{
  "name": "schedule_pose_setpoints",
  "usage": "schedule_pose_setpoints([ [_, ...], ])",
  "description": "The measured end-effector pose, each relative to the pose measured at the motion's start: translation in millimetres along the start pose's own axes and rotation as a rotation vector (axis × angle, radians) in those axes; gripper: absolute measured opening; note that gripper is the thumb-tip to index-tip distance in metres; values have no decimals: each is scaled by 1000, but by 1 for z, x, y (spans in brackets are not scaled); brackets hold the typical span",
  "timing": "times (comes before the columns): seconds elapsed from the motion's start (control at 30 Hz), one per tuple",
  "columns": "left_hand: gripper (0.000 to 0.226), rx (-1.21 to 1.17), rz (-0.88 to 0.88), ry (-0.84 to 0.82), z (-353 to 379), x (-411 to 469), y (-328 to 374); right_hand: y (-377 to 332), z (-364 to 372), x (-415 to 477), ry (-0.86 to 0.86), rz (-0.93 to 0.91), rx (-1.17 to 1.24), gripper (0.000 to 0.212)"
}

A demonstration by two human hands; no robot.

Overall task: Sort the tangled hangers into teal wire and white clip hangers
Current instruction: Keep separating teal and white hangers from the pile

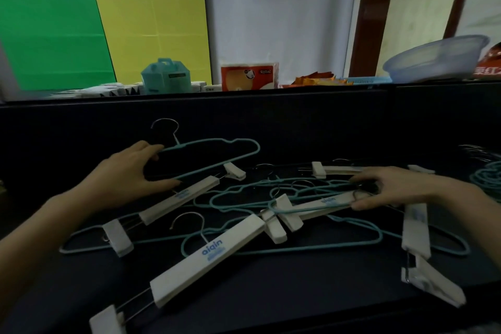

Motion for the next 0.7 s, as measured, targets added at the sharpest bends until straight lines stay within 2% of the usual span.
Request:
schedule_pose_setpoints([
  [0.13, 114, -18, 36, 3, -4, -3, 3, -2, 2, 3, -10, -15, -30, 125],
  [0.2, 115, -27, 55, 3, -4, -4, 6, -3, 1, 3, 8, -21, -41, 127],
  [0.3, 113, -30, 85, 1, -2, -4, 12, -7, -1, 1, 53, -35, -61, 129],
  [0.5, 111, -31, 125, -18, 1, -3, 24, -7, 0, -3, 184, -43, -33, 106],
  [0.7, 105, -51, 124, -18, 4, -1, 32, -4, 3, 0, 309, -33, 55, 101],
])
Point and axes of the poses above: each hand's wrist, its own x-axis towards the middle knuckle, its own z-axis out of the palm, y = z × x, the point moved 5 cm from there along x, towards the middle knuckle, and after that the axes turned 14 degrees about -x, right-handed, at the moved point
